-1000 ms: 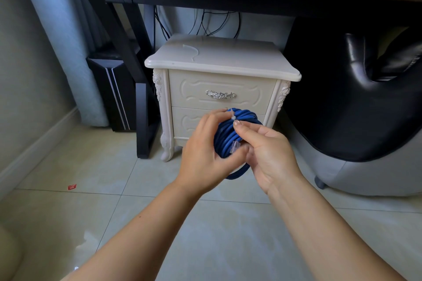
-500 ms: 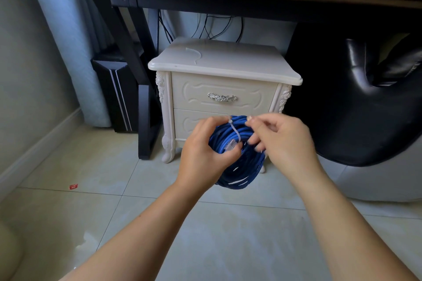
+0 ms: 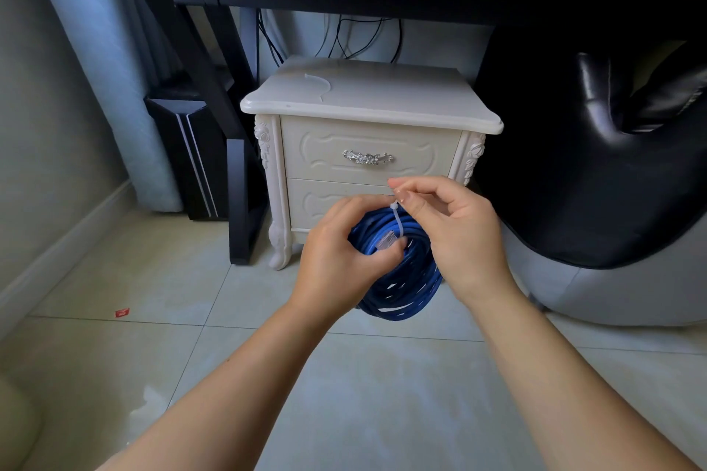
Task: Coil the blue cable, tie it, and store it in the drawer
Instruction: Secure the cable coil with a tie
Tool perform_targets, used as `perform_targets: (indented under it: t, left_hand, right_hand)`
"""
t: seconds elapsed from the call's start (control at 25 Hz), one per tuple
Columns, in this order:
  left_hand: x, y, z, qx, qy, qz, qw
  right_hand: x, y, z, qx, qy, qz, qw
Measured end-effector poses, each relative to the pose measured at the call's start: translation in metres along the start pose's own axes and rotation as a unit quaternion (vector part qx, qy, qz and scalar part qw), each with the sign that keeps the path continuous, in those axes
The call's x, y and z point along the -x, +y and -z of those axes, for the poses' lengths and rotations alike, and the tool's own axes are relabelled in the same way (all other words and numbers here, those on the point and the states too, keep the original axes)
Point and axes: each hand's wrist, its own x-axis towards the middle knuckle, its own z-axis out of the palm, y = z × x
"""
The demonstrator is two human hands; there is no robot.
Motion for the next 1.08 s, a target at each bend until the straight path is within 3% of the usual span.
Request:
perform_targets:
  t: [0.12, 0.24, 0.36, 0.48, 0.56, 0.64, 0.72, 0.96, 1.08]
  left_hand:
    - [-0.001, -0.003, 0.001, 0.013, 0.0, 0.018, 1.0]
    - [-0.001, -0.006, 0.003, 0.061, 0.025, 0.08, 0.995]
    - [-0.009, -0.007, 0.01, 0.171, 0.107, 0.166, 0.965]
    - [-0.017, -0.008, 0.019, 0.298, 0.168, 0.225, 0.912]
    - [-0.018, -0.007, 0.019, 0.352, 0.172, 0.257, 0.883]
    - [-0.016, -0.007, 0.016, 0.383, 0.163, 0.277, 0.866]
    - [-0.015, -0.01, 0.012, 0.399, 0.143, 0.292, 0.857]
    - [-0.022, -0.025, 0.034, 0.282, -0.093, 0.328, 0.897]
    - [-0.032, -0.031, 0.049, 0.169, -0.058, 0.286, 0.941]
  right_hand:
    - [0.001, 0.001, -0.004, -0.035, -0.009, -0.005, 0.999]
    - [-0.003, 0.003, -0.002, 0.007, -0.025, -0.032, 0.999]
    - [-0.005, 0.016, 0.01, 0.007, -0.031, -0.198, 0.98]
    - [0.008, 0.031, 0.002, -0.091, -0.096, -0.342, 0.93]
    - [0.012, 0.037, -0.01, -0.189, -0.094, -0.355, 0.911]
    - [0.009, 0.04, -0.015, -0.277, -0.042, -0.349, 0.894]
    - [0.006, 0.04, -0.015, -0.306, -0.001, -0.343, 0.888]
    - [-0.007, 0.043, 0.004, -0.194, 0.039, -0.278, 0.94]
    - [-0.014, 0.042, 0.013, -0.068, 0.012, -0.215, 0.974]
